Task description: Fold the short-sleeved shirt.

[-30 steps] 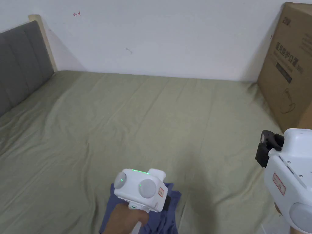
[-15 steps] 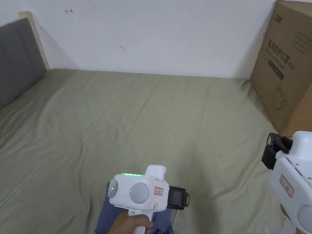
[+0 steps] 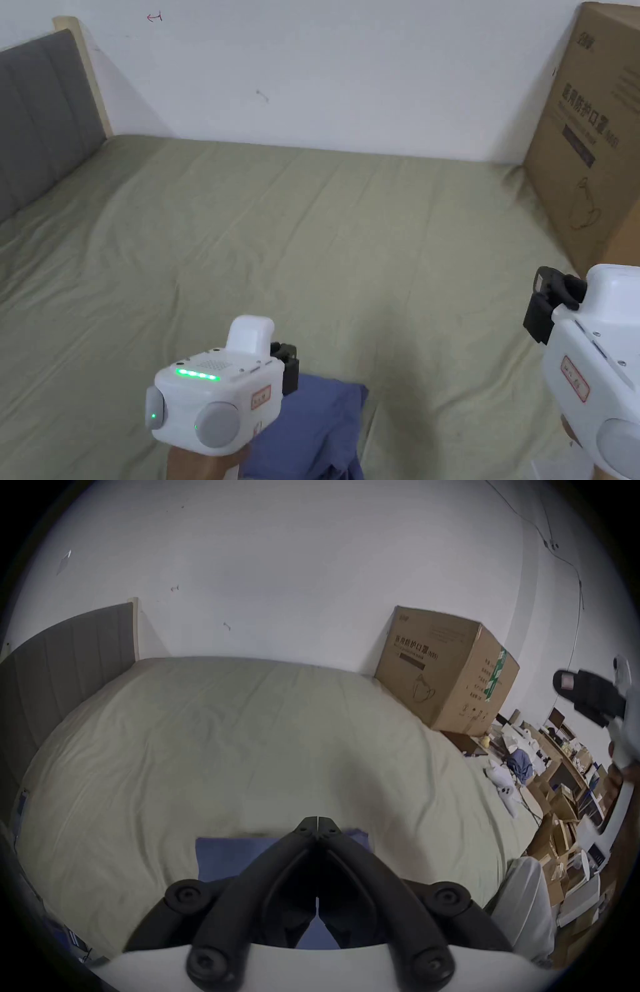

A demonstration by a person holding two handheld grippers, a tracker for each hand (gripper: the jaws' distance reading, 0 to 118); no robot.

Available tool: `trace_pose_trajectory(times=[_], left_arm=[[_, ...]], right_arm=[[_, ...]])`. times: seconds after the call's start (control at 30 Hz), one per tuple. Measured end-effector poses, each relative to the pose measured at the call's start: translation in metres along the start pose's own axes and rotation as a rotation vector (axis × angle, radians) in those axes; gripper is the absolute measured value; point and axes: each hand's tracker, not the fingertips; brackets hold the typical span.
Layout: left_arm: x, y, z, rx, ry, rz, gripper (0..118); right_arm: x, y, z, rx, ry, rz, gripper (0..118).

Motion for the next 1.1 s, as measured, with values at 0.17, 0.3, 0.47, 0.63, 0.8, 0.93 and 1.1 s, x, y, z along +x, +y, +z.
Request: trace_pose_trajectory(times=[0.17,0.3,0.47,0.63,0.8,0.93,1.1], left_arm=[[0.018,-0.036,-0.026,-0.060,0.024,-0.034,0],[0.042,-0.060,-0.047,-0.102,0.030,-0.117,0],[0.064,-0.087,-0.074,-0.153,0.033,-0.173,0],[0.064,-0.115,-0.098,-0.207,0.067,-0.180,0],[0.071,-0.103,-0.081,-0.169,0.063,-0.245,0],[0.067,-0.068,-0.040,0.042,0.032,-0.219,0],[0.054,0.006,0.020,0.255,0.043,-0.218,0]], right_arm=[[0.000,-0.002,-0.001,-0.011,0.003,0.008,0],[0.006,-0.004,-0.002,-0.021,-0.008,0.015,0],[0.017,-0.007,-0.003,-0.038,-0.029,0.020,0],[0.026,-0.013,-0.004,-0.062,-0.051,0.024,0],[0.026,-0.015,-0.001,-0.073,-0.057,0.025,0],[0.016,-0.011,0.004,-0.051,-0.041,0.025,0],[-0.006,0.000,0.008,0.024,-0.016,0.001,0]])
